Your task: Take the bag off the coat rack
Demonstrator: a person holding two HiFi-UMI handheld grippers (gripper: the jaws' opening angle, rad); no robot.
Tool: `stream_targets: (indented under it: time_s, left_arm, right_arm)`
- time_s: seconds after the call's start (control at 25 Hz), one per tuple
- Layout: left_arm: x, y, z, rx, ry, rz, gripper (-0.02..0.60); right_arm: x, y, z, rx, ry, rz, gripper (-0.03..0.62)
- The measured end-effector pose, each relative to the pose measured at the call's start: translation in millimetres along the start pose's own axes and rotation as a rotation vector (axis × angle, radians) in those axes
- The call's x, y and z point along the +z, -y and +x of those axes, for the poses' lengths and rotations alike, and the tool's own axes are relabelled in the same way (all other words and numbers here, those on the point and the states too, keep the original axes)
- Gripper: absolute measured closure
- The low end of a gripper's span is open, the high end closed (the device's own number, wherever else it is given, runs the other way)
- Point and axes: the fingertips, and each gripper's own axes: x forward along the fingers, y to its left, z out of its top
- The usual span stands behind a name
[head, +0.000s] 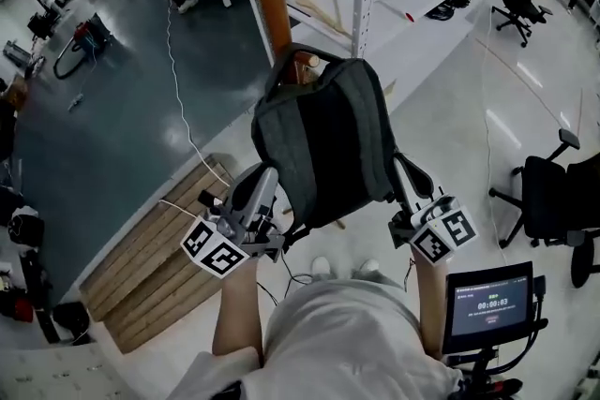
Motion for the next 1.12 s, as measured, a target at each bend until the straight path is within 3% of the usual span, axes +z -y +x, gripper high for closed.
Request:
stream_targets:
  time_s: [0.08,0.2,0.32,0.48,0.72,1.0,1.04,1.12]
  left_arm:
    - [16.0,-5.2,4.2,0.055,0.011,0.079,0.573]
    - [38.5,-13.8,29.2,0.118,-0.023,0.25,0.506]
    - [80.1,-19.1,66.7,0.104,-0.055,0.412,0.432]
    - [142.0,-17.3,125.7,0.049,-0.104,0.545,0.362]
    - [166.5,-17.4,218.1,-0.019,-0.266,0.642,0.314]
    - [146.5,-21.5,253.0,-0.105,-0.34,0.644,0.318]
    - [139.9,-22.3,253.8,-0.115,-0.353,0.651,0.339]
    - [129.8,-21.6,253.5,-0.14,-0.361,0.637,0.462]
  right_arm:
    - [6.7,6.2,12.5,0.037,0.001,-0.002,0.582]
    - [22.6,21.9,35.1,0.101,0.004,-0.032,0.582]
    - [45.9,26.5,60.5,0.174,0.028,-0.092,0.58]
    - [84.1,6.3,89.6,0.275,0.042,-0.229,0.58]
    - [116.6,-30.2,130.4,0.425,-0.019,-0.49,0.577]
    - [90.4,-58.9,166.4,0.57,-0.2,-0.685,0.511]
    - [86.2,-61.2,170.9,0.58,-0.218,-0.707,0.511]
    - [79.6,-64.0,179.9,0.582,-0.253,-0.751,0.511]
